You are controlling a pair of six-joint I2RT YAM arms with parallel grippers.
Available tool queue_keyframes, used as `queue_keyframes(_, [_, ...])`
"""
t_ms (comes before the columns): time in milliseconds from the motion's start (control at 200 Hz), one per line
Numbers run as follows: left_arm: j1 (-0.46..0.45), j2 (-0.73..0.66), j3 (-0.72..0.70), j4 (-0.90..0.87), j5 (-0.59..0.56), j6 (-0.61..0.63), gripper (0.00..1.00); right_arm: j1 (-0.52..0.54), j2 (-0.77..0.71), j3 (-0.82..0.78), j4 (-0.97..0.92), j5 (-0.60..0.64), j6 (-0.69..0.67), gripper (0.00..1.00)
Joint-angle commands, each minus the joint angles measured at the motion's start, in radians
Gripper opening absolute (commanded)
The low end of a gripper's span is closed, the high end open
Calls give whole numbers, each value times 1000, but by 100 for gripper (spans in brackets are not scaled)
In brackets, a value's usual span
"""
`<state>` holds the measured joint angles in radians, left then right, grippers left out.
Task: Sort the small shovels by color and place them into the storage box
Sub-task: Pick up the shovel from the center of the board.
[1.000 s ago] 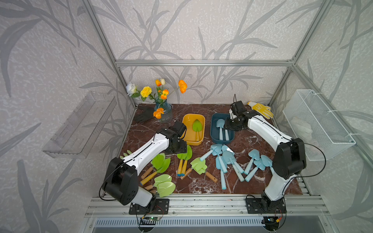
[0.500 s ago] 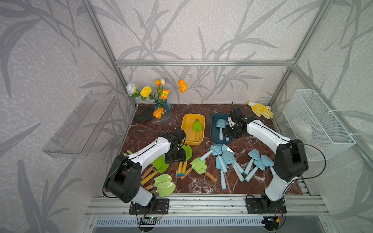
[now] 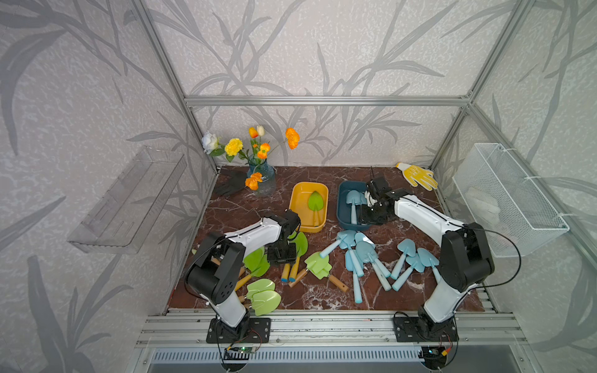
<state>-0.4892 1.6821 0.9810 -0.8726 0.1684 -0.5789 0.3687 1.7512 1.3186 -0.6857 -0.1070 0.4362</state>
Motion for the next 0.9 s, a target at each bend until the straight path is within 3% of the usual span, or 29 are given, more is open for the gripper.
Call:
queue_keyframes(0, [0, 24, -12, -2, -3, 13, 45, 7, -35, -12, 11, -3, 4, 42])
queue_keyframes(45, [1, 32, -10, -6, -4, 15, 41, 7, -32, -15, 15, -5, 6, 42])
queue_keyframes(175, [2, 35, 8, -38, -42, 13, 10, 10, -26, -12, 22, -10, 10, 42])
queue_keyframes(255, [2, 7, 21, -65, -93, 2, 0, 13, -24, -9, 23, -7, 10, 42])
queue_keyframes(405, [3, -69, 74, -147, -218, -23, 0, 16, -20, -3, 23, -3, 7, 42])
queue_keyframes(585, [18, -89, 275, -254, -291, 26, 0, 17, -23, 1, 21, 1, 6, 42])
queue_keyframes(735, [31, 28, 512, -273, -236, 119, 0, 18, -53, -12, 10, 19, 2, 42])
queue_keyframes(900, [42, 284, 802, -300, -151, 179, 0, 18, -133, -55, -11, 56, -12, 41])
